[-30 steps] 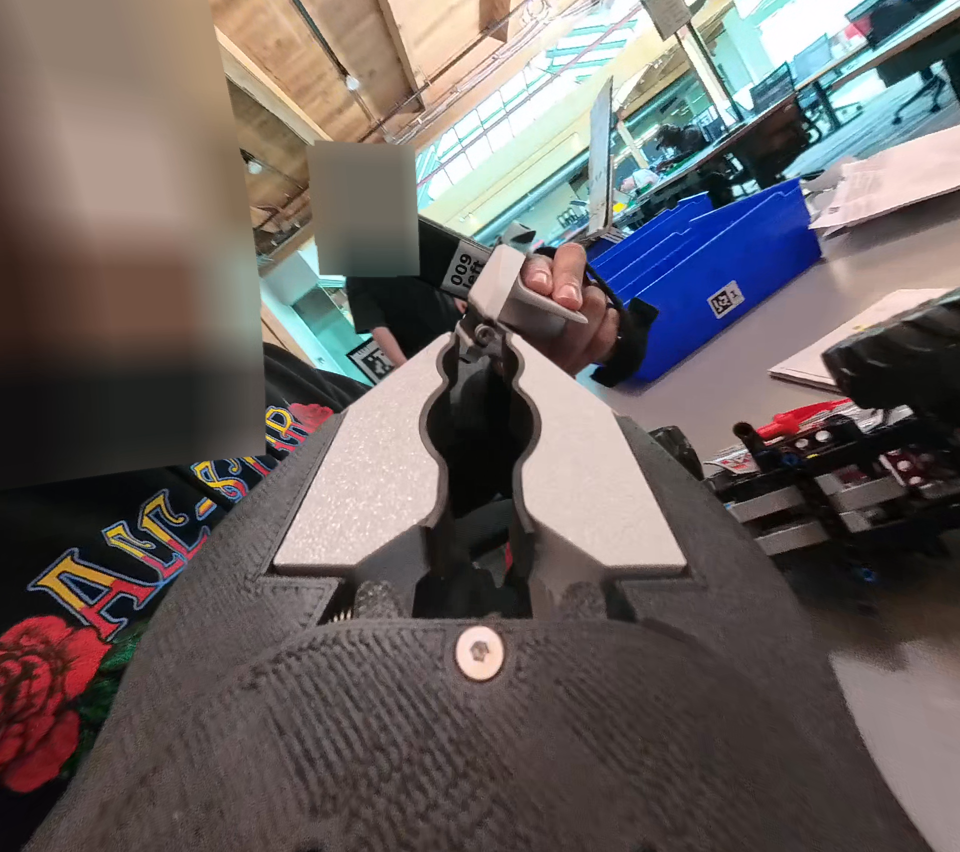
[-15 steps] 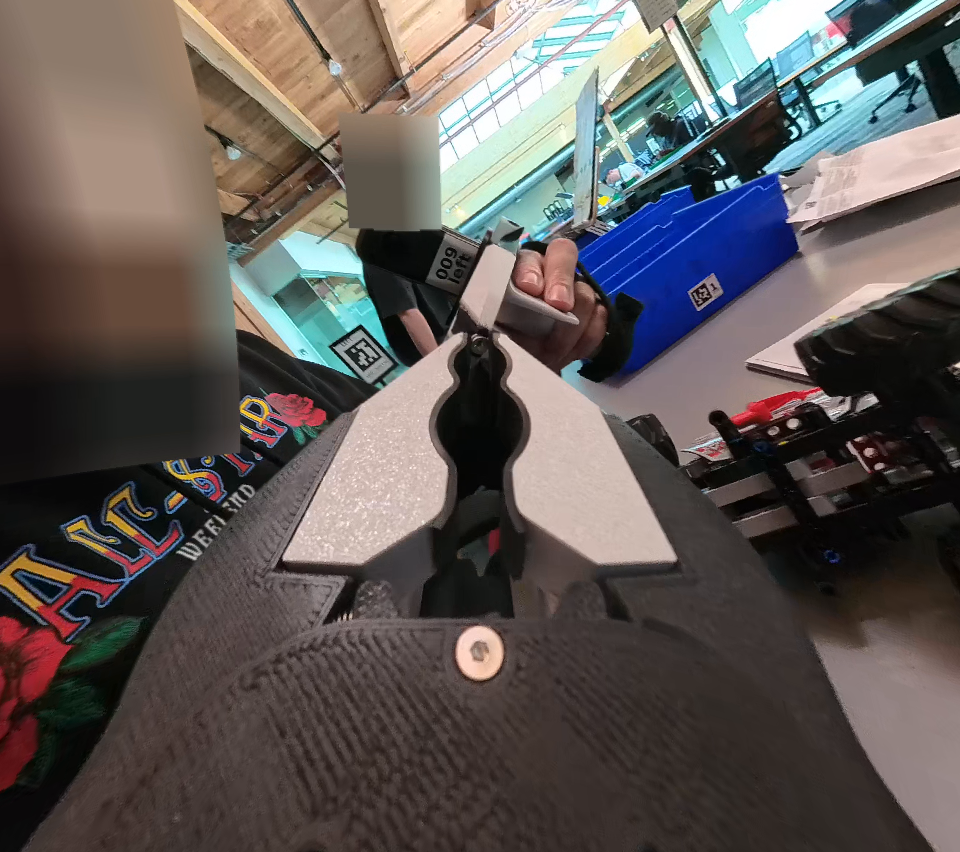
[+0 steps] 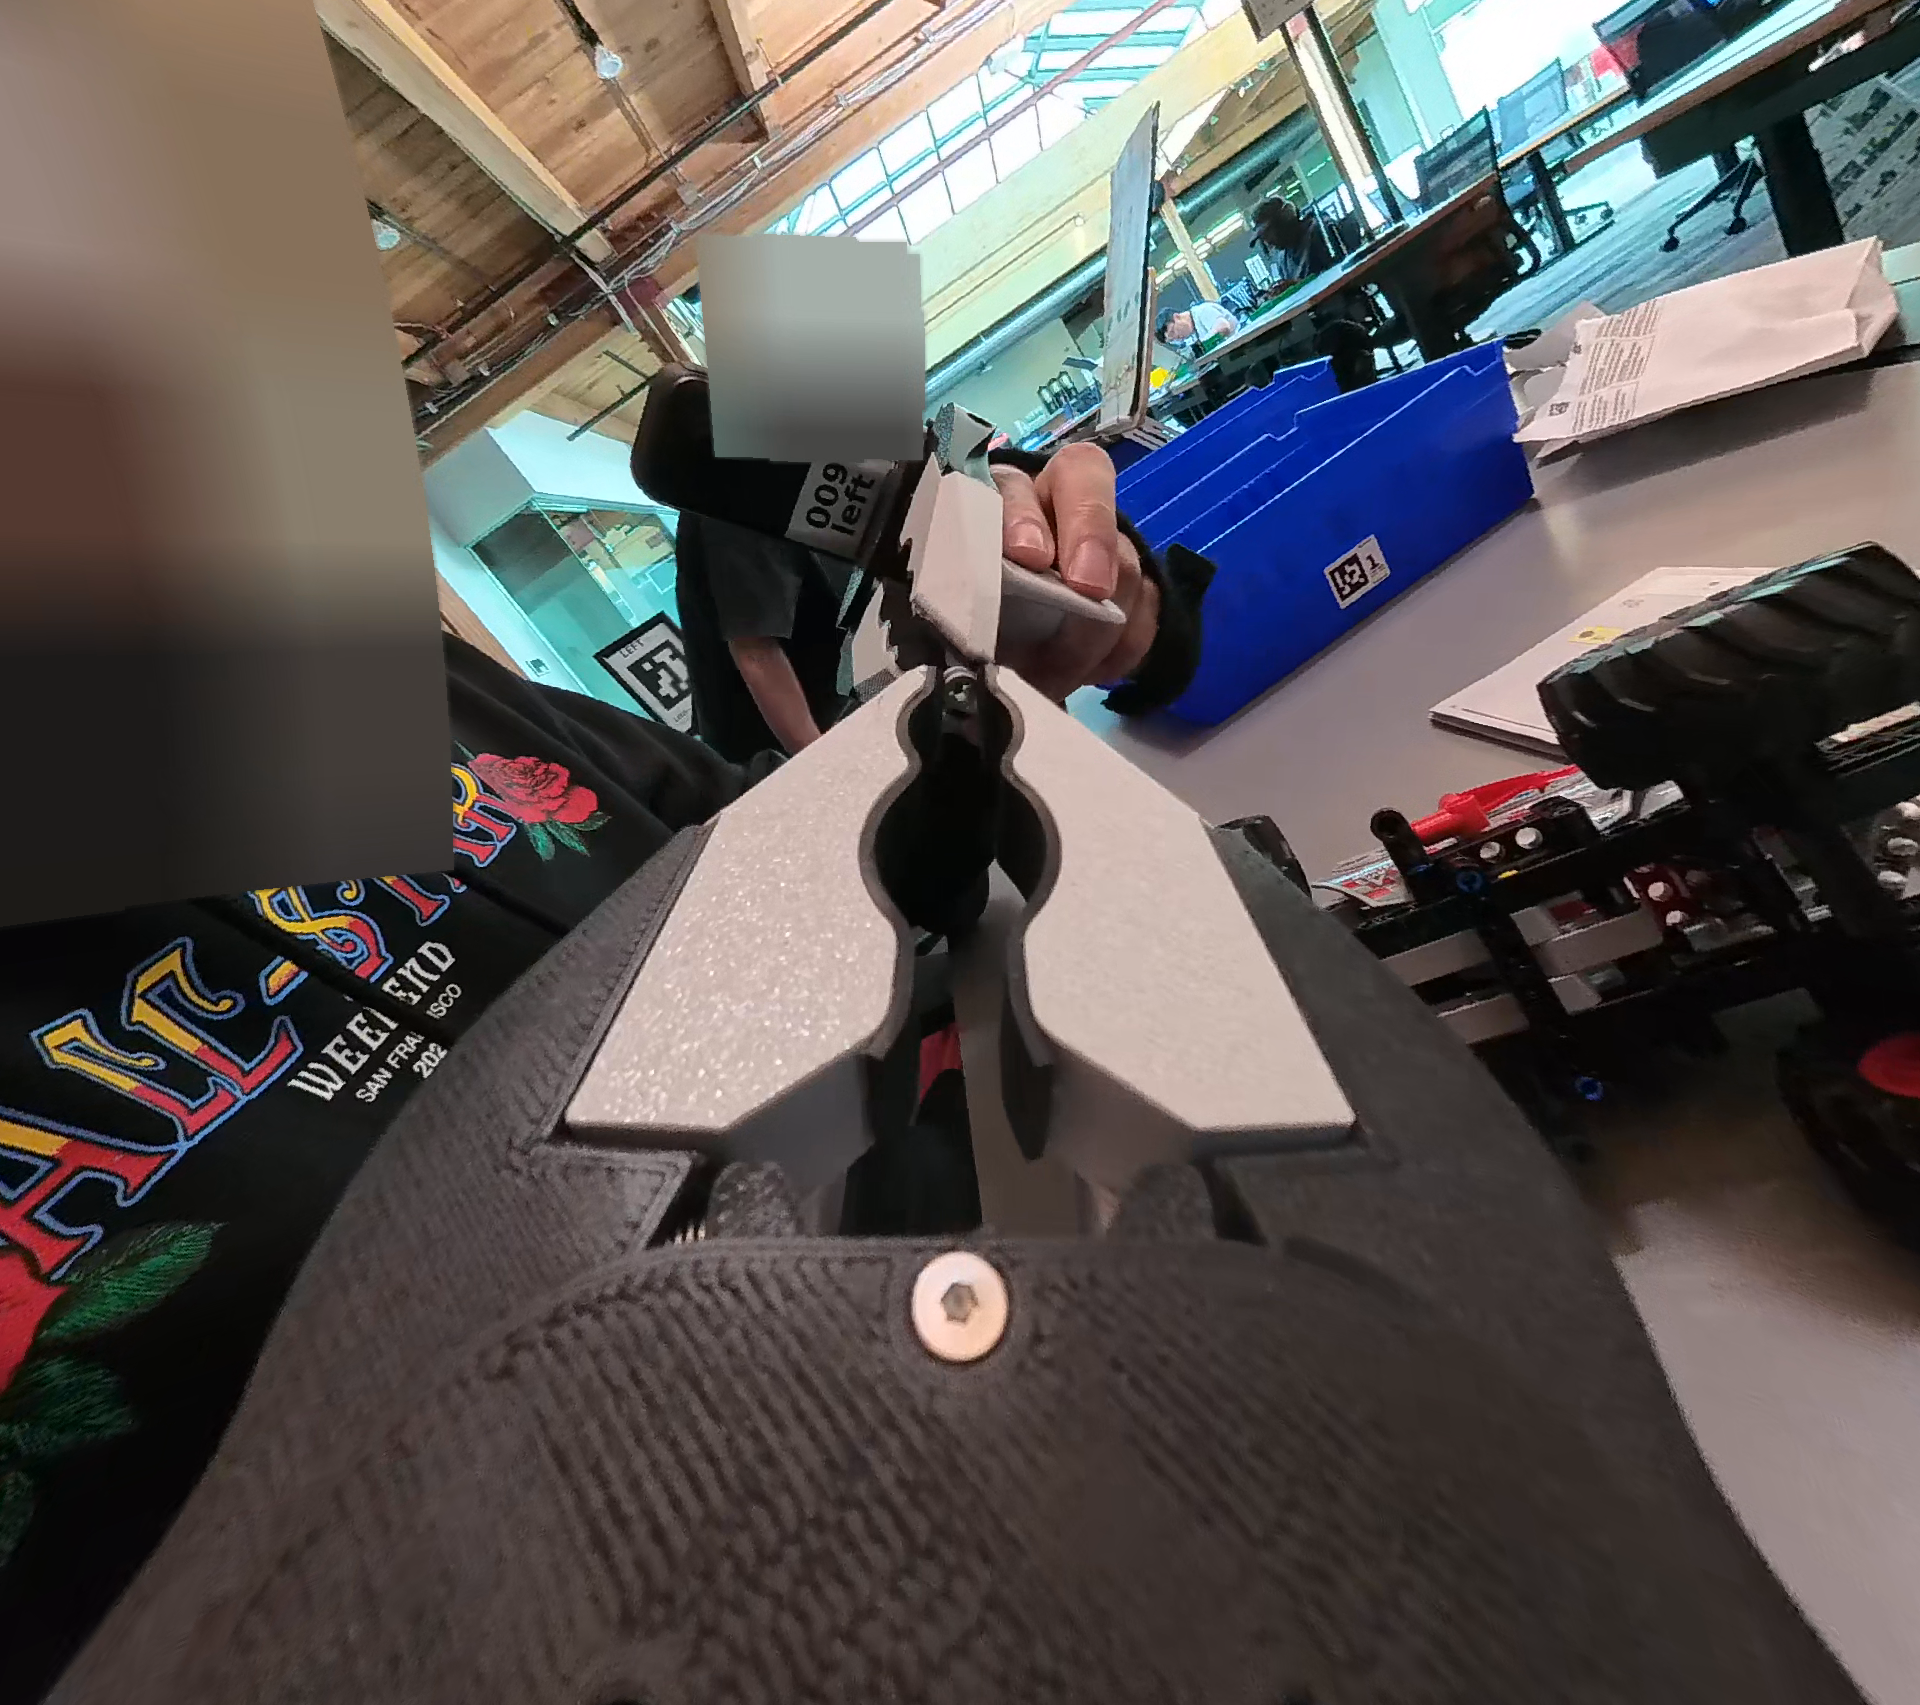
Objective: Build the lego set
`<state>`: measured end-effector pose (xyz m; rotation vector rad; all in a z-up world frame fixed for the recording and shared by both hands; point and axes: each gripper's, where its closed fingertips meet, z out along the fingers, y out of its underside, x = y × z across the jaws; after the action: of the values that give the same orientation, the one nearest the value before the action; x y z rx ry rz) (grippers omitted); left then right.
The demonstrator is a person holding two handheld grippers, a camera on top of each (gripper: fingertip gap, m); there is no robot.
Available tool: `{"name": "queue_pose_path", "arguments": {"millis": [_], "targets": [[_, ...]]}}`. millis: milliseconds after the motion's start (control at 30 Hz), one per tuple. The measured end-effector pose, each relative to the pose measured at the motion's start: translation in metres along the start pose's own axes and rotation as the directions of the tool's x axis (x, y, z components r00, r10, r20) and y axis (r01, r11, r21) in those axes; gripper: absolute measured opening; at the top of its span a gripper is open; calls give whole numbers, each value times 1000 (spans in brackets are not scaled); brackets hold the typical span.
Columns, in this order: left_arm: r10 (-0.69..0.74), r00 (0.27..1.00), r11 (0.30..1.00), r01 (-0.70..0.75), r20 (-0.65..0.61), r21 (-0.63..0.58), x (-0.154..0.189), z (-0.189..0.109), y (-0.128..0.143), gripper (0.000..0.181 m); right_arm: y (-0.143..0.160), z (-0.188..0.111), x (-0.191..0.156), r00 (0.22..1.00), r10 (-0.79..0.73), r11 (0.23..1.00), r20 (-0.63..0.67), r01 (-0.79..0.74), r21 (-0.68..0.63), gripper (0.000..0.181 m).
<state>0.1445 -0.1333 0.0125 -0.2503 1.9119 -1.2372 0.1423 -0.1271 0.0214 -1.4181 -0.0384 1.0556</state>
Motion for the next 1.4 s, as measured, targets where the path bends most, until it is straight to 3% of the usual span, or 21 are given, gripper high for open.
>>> {"name": "queue_pose_path", "arguments": {"millis": [1400], "targets": [[17,1000,997,-17,0,-75,3,0,8,4,10,6,7,1000,-18,999,-22,17,-34,5]]}}
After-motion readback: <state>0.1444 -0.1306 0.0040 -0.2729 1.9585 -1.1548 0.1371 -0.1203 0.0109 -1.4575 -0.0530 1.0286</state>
